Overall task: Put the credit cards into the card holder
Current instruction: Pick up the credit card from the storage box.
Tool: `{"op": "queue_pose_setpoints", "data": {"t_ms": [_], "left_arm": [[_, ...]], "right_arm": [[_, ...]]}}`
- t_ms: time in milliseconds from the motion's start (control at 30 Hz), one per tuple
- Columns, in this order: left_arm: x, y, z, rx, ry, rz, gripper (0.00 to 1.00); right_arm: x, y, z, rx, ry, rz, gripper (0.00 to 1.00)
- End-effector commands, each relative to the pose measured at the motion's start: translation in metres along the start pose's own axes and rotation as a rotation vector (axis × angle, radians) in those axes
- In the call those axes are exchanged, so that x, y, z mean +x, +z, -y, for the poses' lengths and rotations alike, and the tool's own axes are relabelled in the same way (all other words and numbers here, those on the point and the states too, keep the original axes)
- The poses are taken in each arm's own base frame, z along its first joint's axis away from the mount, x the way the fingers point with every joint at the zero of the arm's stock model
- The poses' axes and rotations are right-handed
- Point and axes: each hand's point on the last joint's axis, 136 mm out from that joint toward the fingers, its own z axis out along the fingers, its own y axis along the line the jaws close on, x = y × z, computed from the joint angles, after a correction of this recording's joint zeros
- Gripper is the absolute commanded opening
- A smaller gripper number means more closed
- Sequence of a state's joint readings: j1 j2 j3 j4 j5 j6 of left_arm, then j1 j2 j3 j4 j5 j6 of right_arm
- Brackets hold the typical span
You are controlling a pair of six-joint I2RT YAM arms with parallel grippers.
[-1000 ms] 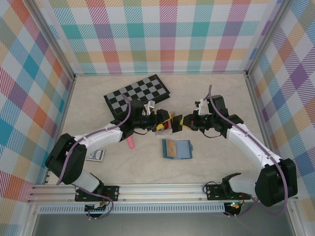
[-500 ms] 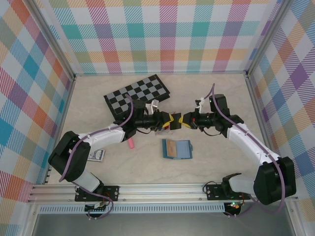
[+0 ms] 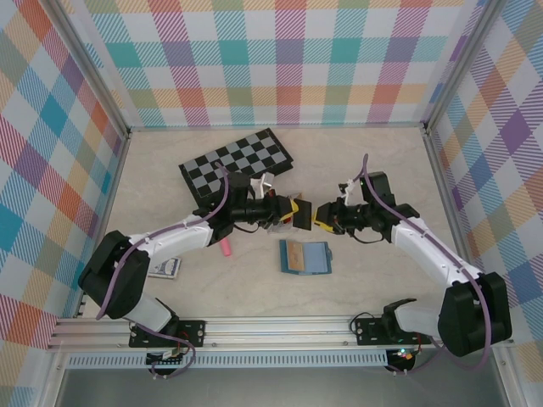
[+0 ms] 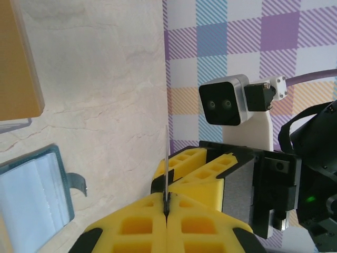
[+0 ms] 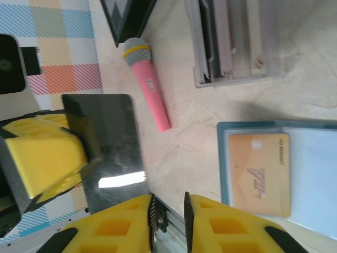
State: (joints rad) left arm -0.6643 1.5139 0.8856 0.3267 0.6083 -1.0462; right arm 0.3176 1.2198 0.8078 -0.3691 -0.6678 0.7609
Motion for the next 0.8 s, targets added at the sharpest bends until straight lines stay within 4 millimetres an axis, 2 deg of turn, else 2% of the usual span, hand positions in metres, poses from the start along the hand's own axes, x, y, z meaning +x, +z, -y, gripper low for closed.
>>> {"op": "queue_pose_setpoints", "data": {"t_ms": [0,100,133,267,400,767], "left_arm": [[0.012,-0.002,-0.001,-0.031,0.042,-0.004,0.0],[0.018,0.003,-0.007,-0.059,0.038,-0.01,0.0],[0.019,0.004,-0.01,-0.071,0.033,-0.01,0.0],[0.025,0.006,-0.021,-0.132,0.034,-0.003,0.0],[0.036,0.008,-0.032,-0.185,0.033,-0.006,0.0],[0.055,0.02,-0.052,-0.29,0.049,-0.018,0.0]], "right_arm": [[0.01,-0.001,0.013,0.045,-0.01,-0.015,0.3],[0.012,-0.003,0.02,0.073,-0.013,-0.011,0.34],[0.012,-0.004,0.022,0.086,-0.016,-0.005,0.38],[0.014,-0.011,0.043,0.199,-0.006,0.03,0.53],[0.019,-0.015,0.061,0.291,-0.002,0.022,0.6],[0.021,-0.031,0.095,0.499,-0.007,0.033,0.68]]}}
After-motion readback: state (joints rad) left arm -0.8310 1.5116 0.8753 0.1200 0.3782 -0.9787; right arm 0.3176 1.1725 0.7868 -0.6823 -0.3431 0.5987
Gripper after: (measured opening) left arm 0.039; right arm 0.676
